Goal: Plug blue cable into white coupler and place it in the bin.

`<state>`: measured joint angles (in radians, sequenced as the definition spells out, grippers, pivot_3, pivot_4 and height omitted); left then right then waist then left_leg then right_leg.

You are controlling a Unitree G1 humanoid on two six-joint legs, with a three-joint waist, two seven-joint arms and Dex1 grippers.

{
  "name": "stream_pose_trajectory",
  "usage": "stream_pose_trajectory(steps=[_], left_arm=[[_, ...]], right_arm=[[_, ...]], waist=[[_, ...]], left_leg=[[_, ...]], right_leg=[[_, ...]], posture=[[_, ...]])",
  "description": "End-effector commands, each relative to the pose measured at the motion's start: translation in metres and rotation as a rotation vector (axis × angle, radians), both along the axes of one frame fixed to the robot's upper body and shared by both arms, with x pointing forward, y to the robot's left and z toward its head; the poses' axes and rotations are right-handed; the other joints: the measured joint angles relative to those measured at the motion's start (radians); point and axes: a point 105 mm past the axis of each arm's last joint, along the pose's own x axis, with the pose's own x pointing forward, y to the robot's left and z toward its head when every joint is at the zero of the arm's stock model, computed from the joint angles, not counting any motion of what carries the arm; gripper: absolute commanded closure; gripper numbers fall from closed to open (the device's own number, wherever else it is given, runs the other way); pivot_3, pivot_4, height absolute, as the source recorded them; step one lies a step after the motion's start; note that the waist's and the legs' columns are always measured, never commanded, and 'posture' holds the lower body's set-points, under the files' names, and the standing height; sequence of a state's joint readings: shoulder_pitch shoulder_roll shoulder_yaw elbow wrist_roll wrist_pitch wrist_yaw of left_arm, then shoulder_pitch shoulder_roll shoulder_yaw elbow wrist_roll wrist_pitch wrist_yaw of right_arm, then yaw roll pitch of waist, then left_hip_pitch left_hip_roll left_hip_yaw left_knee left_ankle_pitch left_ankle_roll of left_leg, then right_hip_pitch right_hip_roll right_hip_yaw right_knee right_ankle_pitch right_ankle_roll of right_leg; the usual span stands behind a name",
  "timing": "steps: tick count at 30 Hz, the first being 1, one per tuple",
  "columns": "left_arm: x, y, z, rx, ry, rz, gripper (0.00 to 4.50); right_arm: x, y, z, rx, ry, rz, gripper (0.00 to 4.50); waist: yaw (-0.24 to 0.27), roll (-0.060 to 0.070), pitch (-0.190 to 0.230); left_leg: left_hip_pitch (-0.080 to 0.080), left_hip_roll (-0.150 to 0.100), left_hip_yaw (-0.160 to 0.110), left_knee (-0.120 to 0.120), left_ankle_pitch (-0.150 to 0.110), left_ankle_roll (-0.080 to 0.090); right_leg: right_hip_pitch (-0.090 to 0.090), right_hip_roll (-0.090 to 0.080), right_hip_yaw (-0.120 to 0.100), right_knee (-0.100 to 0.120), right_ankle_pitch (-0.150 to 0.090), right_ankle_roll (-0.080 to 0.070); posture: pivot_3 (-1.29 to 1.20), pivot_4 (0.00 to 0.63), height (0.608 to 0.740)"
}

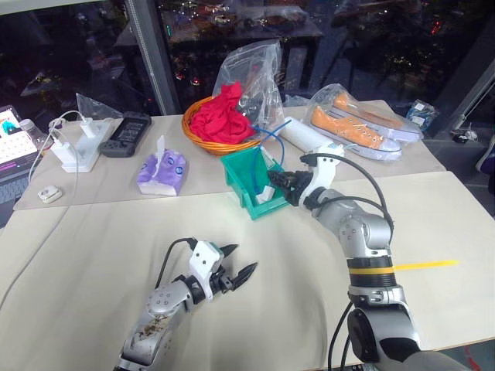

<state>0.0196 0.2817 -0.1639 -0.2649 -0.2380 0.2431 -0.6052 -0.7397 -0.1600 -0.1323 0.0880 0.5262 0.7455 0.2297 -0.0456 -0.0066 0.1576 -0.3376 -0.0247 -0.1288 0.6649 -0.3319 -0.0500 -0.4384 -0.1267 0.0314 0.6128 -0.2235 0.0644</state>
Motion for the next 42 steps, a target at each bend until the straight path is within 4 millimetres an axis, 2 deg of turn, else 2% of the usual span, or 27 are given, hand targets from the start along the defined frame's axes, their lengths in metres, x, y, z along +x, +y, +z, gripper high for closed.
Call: stream_pose_trajectory(steps=[1,2,7,10,15,20,26,31,36,38,39,42], left_arm=[[-0.002,0.0,0.011,-0.011,-0.053,-0.005,0.8],[-0.001,0.001,0.012,-0.009,-0.055,-0.005,0.8],[0.003,0.01,0.018,-0.001,-0.072,0.016,0.8],[0.001,0.02,0.024,0.0,-0.08,0.044,0.8],[-0.01,0.045,0.043,0.008,-0.095,0.098,0.8],[-0.032,0.054,0.055,-0.012,-0.047,0.088,0.8],[-0.041,0.052,0.044,-0.007,0.003,0.107,0.8],[-0.039,0.052,0.044,-0.026,0.0,0.135,0.8],[-0.036,0.055,0.042,-0.028,-0.003,0.158,0.8],[-0.028,0.067,0.043,-0.038,-0.024,0.257,0.8],[-0.021,0.078,0.043,-0.071,-0.027,0.36,0.8],[-0.016,0.093,0.042,-0.088,-0.04,0.528,0.8]], right_arm=[[-0.012,-0.003,0.039,0.071,-0.12,0.043,0.31],[-0.016,-0.008,0.046,0.082,-0.133,0.053,0.05],[-0.031,-0.028,0.057,0.09,-0.138,0.091,0.05],[-0.049,-0.031,0.053,0.024,-0.158,0.166,0.05],[-0.081,-0.029,0.017,-0.289,-0.24,0.266,0.05],[-0.115,-0.028,-0.004,-0.307,-0.293,0.437,0.05],[-0.134,-0.01,-0.039,-0.349,-0.257,0.576,0.05],[-0.13,-0.01,-0.049,-0.345,-0.242,0.541,0.05],[-0.118,-0.021,-0.051,-0.361,-0.23,0.463,0.05],[-0.099,-0.038,-0.056,-0.385,-0.193,0.321,0.05],[-0.086,-0.052,-0.059,-0.404,-0.178,0.197,0.05],[-0.072,-0.073,-0.06,-0.457,-0.206,-0.033,0.05]], waist=[[0.0,0.0,0.0],[0.0,0.0,0.0],[0.002,0.0,0.0],[0.002,0.0,0.0],[0.0,0.0,0.0],[0.003,-0.001,0.0],[0.007,-0.001,0.0],[0.01,-0.001,0.0],[0.015,-0.001,0.0],[0.018,-0.001,0.0],[0.019,-0.001,0.0],[0.028,-0.002,0.0]], left_leg=[[0.0,0.0,0.0,0.0,0.0,0.0],[0.0,0.0,0.0,0.0,0.0,0.0],[-0.001,-0.001,0.0,0.003,0.0,0.0],[-0.001,-0.001,0.0,0.004,0.0,0.001],[-0.001,-0.001,0.003,0.005,-0.002,0.004],[-0.001,-0.002,0.005,0.012,-0.004,0.008],[0.004,-0.002,0.007,0.015,-0.007,0.014],[0.004,-0.001,0.006,0.016,-0.006,0.012],[0.005,-0.001,0.006,0.016,-0.006,0.011],[0.005,-0.001,0.006,0.016,-0.006,0.011],[0.005,-0.001,0.006,0.016,-0.006,0.011],[0.005,-0.002,0.007,0.016,-0.005,0.009]], right_leg=[[0.0,0.0,0.0,0.0,0.0,0.0],[0.0,0.0,0.0,0.0,0.0,0.0],[0.0,0.0,0.0,0.001,0.001,0.001],[0.0,0.0,0.001,0.002,0.001,0.001],[0.0,0.0,0.003,0.002,0.001,0.001],[0.001,0.0,0.006,0.0,0.002,0.003],[0.006,0.001,0.009,0.0,0.005,0.003],[0.007,0.002,0.009,0.0,0.008,0.002],[0.008,0.002,0.009,0.0,0.008,0.002],[0.008,0.002,0.009,-0.001,0.008,0.002],[0.008,0.002,0.009,-0.001,0.008,0.002],[0.007,0.002,0.009,-0.001,0.009,0.002]], posture=[[0.0,0.15,0.732],[0.0,0.15,0.732],[0.0,0.15,0.732],[0.0,0.15,0.732],[0.0,0.15,0.732],[0.0,0.15,0.732],[0.0,0.15,0.732],[0.0,0.15,0.732],[0.0,0.15,0.732],[0.0,0.15,0.732],[0.0,0.15,0.732],[0.0,0.15,0.732]])
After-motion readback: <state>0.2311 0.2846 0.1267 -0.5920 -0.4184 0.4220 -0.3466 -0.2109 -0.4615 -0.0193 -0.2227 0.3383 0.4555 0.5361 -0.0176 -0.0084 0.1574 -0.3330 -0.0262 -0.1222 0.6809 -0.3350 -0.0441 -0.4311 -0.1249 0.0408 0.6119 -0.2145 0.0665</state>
